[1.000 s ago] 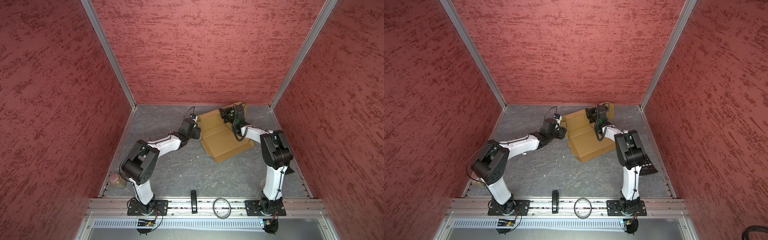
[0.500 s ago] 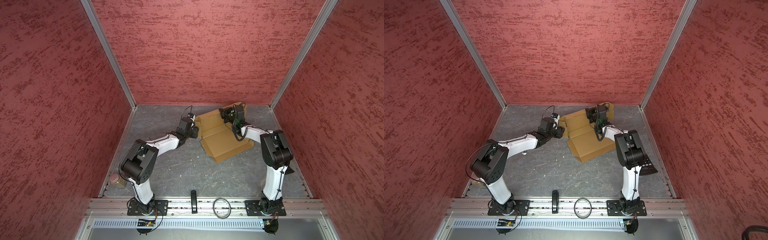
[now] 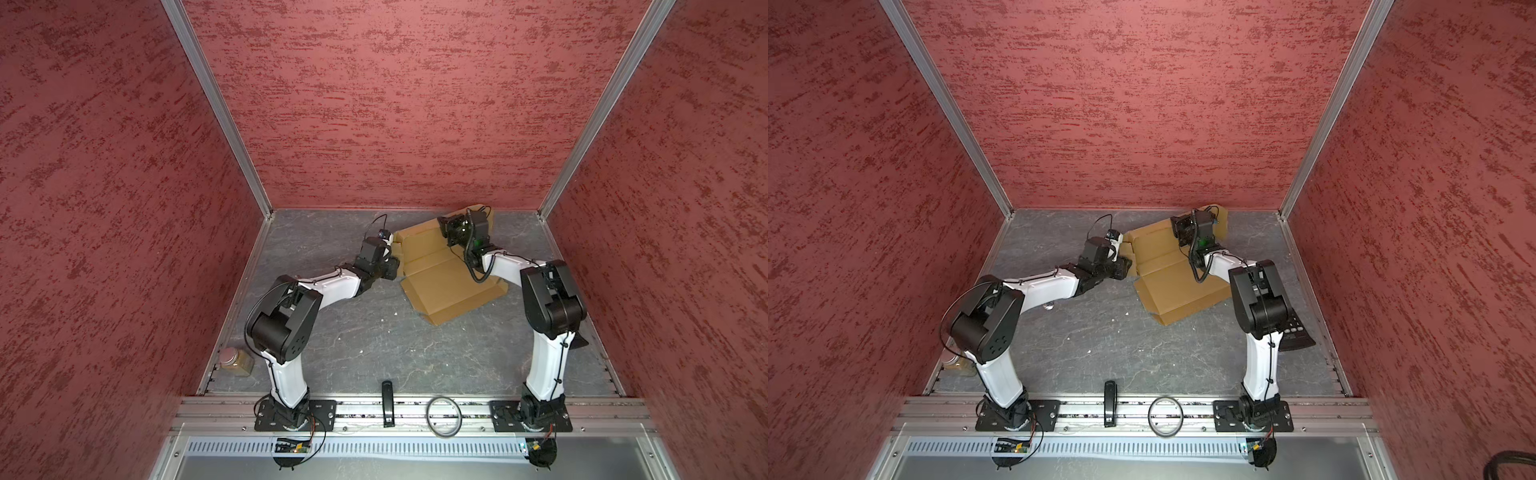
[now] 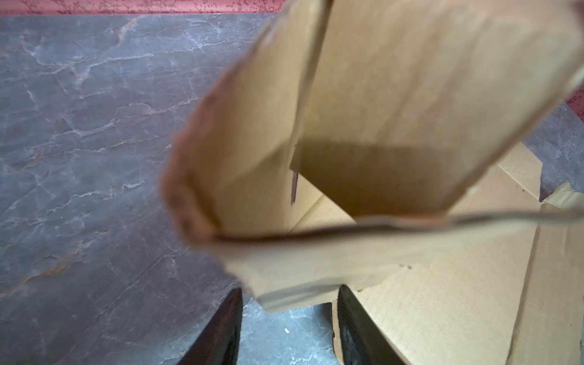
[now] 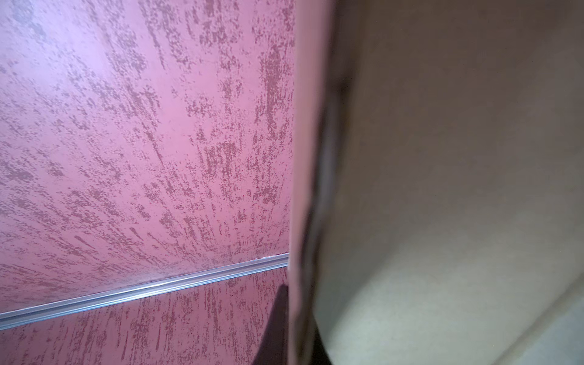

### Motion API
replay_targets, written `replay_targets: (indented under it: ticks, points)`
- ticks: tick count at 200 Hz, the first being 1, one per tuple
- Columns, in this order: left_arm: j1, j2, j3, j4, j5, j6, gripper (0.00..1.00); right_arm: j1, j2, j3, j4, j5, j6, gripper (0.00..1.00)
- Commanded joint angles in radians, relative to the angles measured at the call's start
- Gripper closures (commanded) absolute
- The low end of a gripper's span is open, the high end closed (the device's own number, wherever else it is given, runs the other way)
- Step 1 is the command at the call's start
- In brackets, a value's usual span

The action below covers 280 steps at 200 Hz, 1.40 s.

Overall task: Assemble paper box
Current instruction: First fold the bottom flaps of a flat cardboard box at the center of the table.

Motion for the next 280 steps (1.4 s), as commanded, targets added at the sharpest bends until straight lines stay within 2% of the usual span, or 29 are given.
replay_targets:
  ticks: [1,140,212,280]
  points:
    - [-0.004,0.01,0.025,0.034,0.024,0.016,0.51,0.005,-0.003,0.026,0.004,0.006,0.017,1.0]
    - [-0.013,0.053,0.086,0.044,0.033,0.024,0.49,0.007,-0.01,0.024,0.001,0.003,0.015,1.0]
    - [-0.061,0.079,0.123,0.022,0.018,0.01,0.53,0.007,-0.007,0.023,0.001,0.005,0.016,1.0]
    - [-0.065,0.112,0.169,-0.017,-0.01,-0.008,0.55,0.008,-0.004,0.012,0.009,0.005,0.021,1.0]
